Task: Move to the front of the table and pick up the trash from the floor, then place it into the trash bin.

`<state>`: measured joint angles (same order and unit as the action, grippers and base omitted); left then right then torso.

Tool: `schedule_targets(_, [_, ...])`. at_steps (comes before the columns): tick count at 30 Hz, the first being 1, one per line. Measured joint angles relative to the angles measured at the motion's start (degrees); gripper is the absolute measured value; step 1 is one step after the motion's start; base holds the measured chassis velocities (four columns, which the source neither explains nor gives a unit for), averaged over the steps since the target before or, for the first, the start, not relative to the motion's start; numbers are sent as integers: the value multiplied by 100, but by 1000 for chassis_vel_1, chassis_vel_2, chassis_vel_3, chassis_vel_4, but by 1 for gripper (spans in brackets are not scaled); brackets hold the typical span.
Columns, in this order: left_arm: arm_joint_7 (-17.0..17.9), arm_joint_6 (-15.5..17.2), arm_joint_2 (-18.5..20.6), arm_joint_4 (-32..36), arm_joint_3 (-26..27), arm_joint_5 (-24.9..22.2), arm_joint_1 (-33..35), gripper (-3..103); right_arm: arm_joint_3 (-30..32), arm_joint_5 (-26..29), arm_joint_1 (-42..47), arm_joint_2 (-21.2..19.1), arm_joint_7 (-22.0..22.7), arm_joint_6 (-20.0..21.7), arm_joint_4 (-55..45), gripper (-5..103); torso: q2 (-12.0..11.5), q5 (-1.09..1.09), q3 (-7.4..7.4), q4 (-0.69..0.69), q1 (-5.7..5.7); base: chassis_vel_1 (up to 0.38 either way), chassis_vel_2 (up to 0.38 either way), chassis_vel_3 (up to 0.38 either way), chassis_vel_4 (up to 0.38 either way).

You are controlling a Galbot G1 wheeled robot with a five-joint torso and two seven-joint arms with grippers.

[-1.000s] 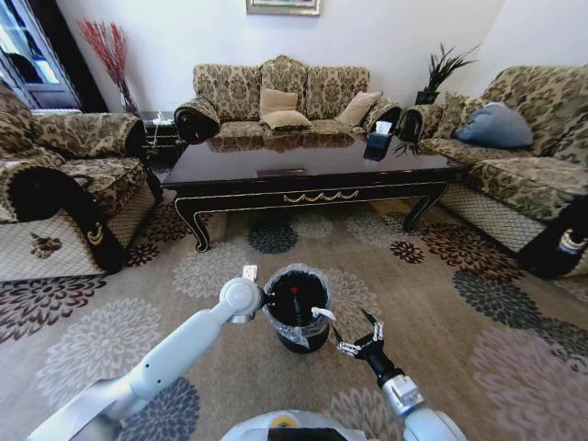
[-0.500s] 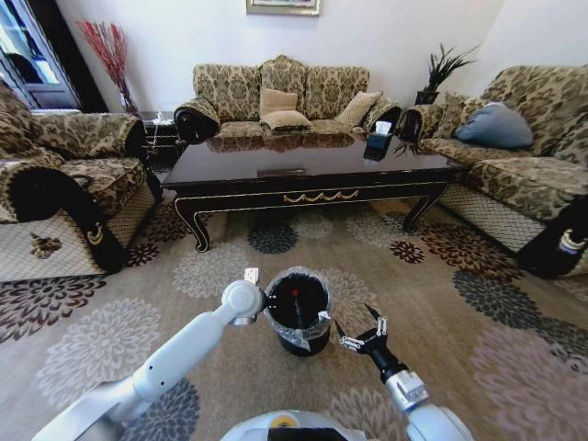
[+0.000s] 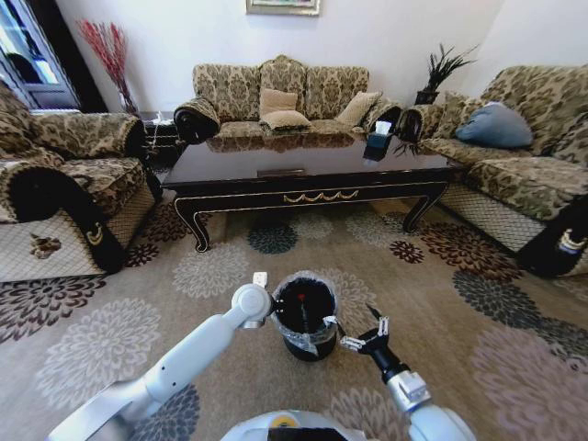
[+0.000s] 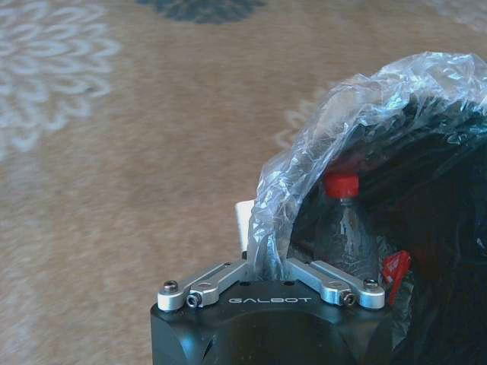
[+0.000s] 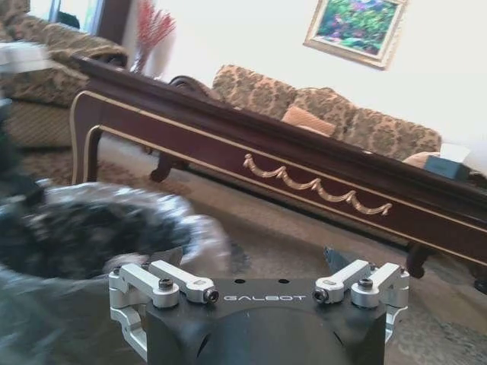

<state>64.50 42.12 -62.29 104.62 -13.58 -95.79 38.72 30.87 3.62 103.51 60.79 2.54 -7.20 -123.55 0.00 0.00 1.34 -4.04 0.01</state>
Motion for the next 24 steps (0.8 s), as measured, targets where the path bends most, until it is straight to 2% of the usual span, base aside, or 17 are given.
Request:
schedule_targets(6, [-116, 2, 204, 25, 694, -17, 289, 0, 42, 292, -193, -5, 100, 115, -21, 100, 0, -2, 0, 0, 0, 0, 0, 0, 0])
schedule_targets(7, [-172, 1, 334, 65, 1004, -94, 347, 0, 48, 404, -271, -9, 134, 153, 67, 100, 0, -2, 0, -2, 0, 0, 0, 0, 0])
schedule_targets(10, [-222, 1, 613, 99, 1396, -308, 387, 0, -22, 677, -493, 11, 220, 254, 356, 100, 0, -2, 0, -2, 0, 0, 0, 0, 0])
schedule_targets(11, [-222, 1, 613, 99, 1396, -308, 387, 0, -22, 677, -493, 11, 220, 254, 356, 100, 0, -2, 0, -2, 0, 0, 0, 0, 0])
schedule_targets(15, [-335, 1, 1082, 90, 1859, -536, 477, 0, -261, 993, -1095, 79, 345, 403, 1055, 100, 0, -1, 0, 0, 0, 0, 0, 0, 0])
schedule_targets(18, [-408, 1, 1245, 24, 2004, -553, 547, 0, -388, 1073, -1397, 99, 379, 439, 1399, 100, 1, -1, 0, -1, 0, 0, 0, 0, 0])
schedule_targets(24, [-623, 2, 1535, -63, 2456, -466, 1046, 0, -836, 1699, -2188, 319, 569, 714, 2233, 100, -1, -3, 0, 0, 0, 0, 0, 0, 0])
